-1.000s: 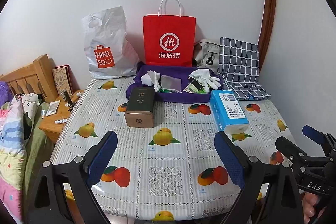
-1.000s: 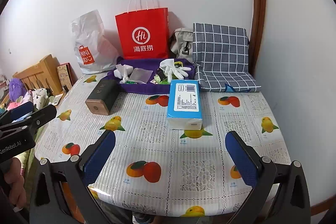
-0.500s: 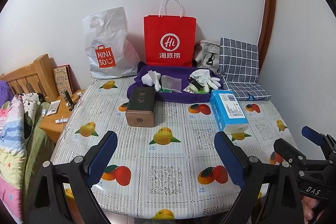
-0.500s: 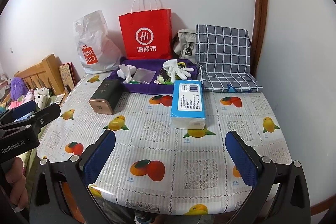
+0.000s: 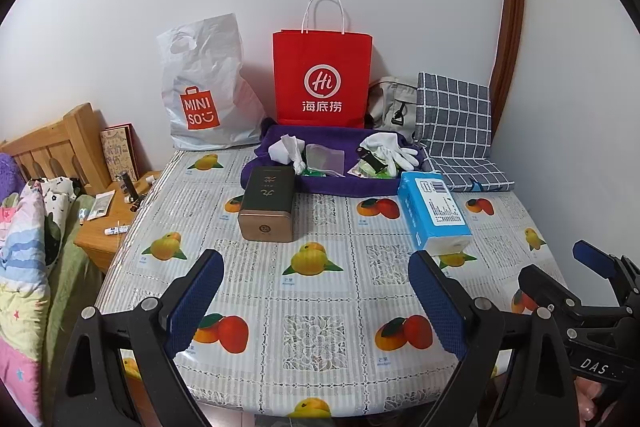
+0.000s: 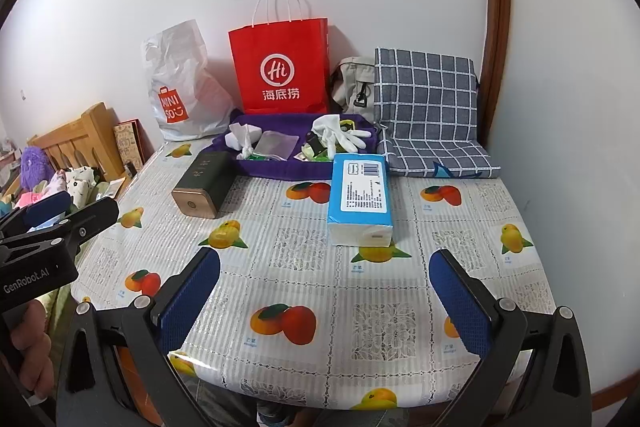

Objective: Organize soft objects

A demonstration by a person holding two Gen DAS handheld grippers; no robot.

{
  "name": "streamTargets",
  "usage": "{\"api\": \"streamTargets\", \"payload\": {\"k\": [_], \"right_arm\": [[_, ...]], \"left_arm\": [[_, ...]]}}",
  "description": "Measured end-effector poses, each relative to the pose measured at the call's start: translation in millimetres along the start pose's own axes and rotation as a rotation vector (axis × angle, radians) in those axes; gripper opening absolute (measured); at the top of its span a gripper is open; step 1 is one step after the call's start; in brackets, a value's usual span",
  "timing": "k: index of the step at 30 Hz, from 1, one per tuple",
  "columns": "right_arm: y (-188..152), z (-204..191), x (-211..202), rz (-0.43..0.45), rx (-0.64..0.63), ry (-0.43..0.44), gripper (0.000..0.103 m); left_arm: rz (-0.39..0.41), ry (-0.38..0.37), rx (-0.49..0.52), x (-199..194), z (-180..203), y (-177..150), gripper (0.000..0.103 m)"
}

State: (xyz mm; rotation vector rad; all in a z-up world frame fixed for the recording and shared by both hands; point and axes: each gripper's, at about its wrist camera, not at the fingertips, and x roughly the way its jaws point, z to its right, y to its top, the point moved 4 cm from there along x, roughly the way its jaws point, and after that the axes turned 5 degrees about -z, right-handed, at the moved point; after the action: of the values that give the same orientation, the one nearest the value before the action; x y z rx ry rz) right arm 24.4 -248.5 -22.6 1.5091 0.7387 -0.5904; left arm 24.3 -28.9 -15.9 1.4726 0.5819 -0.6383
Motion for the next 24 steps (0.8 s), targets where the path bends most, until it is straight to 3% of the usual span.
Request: {"api": "streamTargets", "payload": {"k": [24], "right_arm": [[-0.9, -0.8, -3.8, 0.011, 0.007, -0.008, 0.103]], "left_arm": [[0.007, -0.007, -0.003, -5.3, 3.0, 1.3, 0.094]]}}
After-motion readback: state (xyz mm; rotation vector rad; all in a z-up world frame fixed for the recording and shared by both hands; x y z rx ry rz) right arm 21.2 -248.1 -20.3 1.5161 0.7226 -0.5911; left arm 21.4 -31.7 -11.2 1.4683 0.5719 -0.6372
